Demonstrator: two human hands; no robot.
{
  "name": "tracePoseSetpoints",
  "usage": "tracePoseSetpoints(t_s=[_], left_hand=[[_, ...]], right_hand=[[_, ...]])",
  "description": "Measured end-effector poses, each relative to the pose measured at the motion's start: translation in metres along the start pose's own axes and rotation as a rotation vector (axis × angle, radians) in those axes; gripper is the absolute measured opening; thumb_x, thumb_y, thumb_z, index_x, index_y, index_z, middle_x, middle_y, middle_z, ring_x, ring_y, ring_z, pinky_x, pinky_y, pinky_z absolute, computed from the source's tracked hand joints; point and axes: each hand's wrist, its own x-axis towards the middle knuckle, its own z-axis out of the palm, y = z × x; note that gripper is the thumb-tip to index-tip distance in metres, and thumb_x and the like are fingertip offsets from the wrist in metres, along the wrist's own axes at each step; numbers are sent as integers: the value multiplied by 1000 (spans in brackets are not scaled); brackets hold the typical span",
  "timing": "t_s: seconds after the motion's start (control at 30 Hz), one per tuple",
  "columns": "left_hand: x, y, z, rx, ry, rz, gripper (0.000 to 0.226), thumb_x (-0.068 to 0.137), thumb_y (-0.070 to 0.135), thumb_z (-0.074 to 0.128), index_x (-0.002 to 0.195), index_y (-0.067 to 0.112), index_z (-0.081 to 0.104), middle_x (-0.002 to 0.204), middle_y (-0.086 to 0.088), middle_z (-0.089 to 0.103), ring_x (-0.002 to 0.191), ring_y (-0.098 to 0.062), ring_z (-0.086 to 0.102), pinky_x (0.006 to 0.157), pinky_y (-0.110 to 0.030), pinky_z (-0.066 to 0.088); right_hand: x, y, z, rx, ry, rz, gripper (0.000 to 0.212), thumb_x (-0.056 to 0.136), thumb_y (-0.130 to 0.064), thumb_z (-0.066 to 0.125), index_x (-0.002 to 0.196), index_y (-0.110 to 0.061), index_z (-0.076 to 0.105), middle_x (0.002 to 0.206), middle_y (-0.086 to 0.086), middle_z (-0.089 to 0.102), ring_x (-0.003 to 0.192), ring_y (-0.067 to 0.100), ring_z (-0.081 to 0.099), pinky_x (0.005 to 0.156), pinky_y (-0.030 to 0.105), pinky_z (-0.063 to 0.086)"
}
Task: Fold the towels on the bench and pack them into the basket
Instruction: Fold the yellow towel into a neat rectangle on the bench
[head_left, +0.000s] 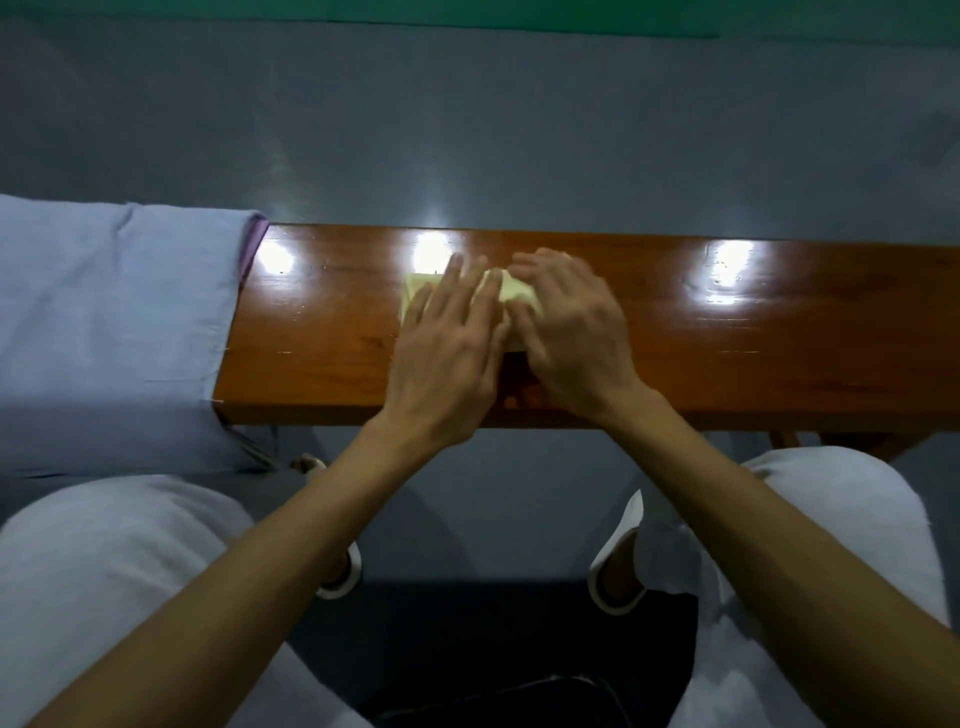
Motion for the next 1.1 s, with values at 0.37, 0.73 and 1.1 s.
tracePoseSetpoints(t_s=[0.37, 0.73, 1.1], left_hand=[[-1, -13, 20, 161, -173, -34, 65, 109, 50, 8, 165, 17, 10, 172, -9, 5, 159, -24, -5, 128, -53, 3], [-9, -19, 6, -80, -138, -415, 52, 109, 50, 18, 161, 45, 18, 171, -15, 9, 158, -33, -1, 126, -55, 2], [0, -26, -21, -264, -85, -510, 38, 106, 42, 44, 141, 30, 51, 137, -11, 53, 124, -29, 45, 103, -48, 44]], right_hand=[[-16, 17, 12, -164, -456, 132, 70, 105, -51, 11, 164, -13, 9, 171, 7, 6, 158, 22, -1, 127, 48, 14], [-14, 31, -3, -40, -506, 382, 53, 110, -46, 18, 162, -41, 14, 170, 13, 11, 157, 34, 3, 127, 51, 9], [-1, 32, -33, 200, -375, 455, 42, 109, -32, 44, 148, -20, 53, 141, 12, 54, 124, 26, 51, 103, 45, 48]])
